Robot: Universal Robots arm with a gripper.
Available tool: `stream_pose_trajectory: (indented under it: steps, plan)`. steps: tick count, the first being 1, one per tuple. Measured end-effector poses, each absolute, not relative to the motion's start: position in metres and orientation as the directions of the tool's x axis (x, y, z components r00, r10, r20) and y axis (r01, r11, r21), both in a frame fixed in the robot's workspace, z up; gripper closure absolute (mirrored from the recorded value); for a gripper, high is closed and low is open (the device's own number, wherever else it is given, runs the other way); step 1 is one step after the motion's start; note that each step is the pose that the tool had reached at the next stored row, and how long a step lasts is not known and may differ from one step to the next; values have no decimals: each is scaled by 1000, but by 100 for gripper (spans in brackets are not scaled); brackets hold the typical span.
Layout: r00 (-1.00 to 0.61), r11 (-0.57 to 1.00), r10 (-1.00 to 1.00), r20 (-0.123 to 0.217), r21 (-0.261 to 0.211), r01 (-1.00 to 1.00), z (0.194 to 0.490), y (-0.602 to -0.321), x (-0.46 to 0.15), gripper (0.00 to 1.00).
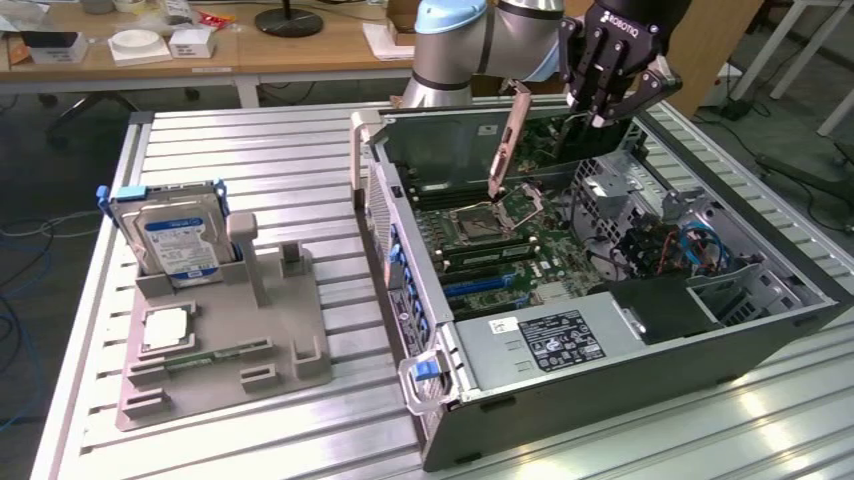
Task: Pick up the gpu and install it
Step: 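Insert the gpu into the slot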
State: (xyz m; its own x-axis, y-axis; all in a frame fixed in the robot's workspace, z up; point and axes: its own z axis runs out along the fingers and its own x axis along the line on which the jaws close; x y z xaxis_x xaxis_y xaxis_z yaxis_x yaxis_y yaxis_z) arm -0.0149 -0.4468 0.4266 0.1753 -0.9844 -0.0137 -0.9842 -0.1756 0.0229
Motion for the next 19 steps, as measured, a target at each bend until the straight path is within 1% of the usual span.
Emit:
stream_pose_trajectory:
  steps: [19]
  plan:
    - [153,-153,-988,-9,23,-988,425,-446,-14,74]
